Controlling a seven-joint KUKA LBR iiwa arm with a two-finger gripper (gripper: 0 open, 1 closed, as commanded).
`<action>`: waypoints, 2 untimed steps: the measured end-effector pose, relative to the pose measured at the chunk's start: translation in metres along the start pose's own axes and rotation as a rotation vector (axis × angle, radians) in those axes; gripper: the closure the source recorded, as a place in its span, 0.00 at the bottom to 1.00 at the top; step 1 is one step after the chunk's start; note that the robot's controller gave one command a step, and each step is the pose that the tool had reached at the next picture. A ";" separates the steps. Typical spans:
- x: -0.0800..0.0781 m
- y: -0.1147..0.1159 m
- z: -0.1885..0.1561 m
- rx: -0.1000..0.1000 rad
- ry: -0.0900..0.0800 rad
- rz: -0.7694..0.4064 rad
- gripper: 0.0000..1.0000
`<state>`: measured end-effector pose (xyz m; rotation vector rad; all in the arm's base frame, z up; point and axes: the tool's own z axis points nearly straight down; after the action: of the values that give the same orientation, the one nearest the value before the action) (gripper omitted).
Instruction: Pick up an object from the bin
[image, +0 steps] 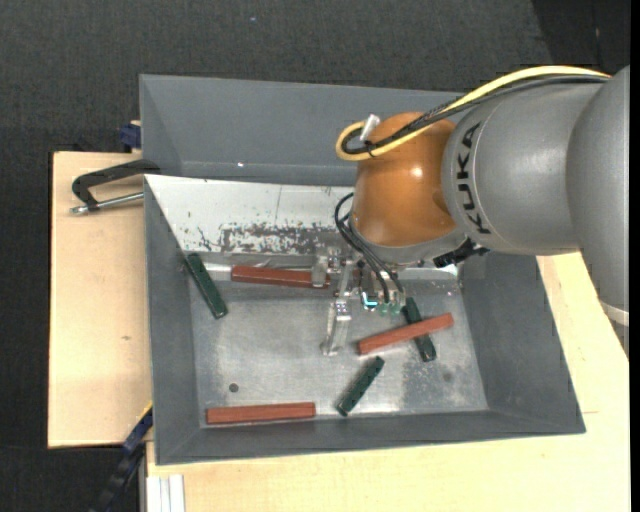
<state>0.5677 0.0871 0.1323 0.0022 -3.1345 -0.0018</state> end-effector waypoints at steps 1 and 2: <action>-0.002 0.000 -0.005 -0.001 -0.008 0.001 0.00; 0.018 -0.019 0.006 -0.002 -0.015 -0.140 0.00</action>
Offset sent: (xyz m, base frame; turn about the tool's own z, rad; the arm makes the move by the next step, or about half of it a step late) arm -0.0521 -0.0603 -0.0279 -0.3289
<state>0.5499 0.0680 0.1259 0.2224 -3.1420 -0.0054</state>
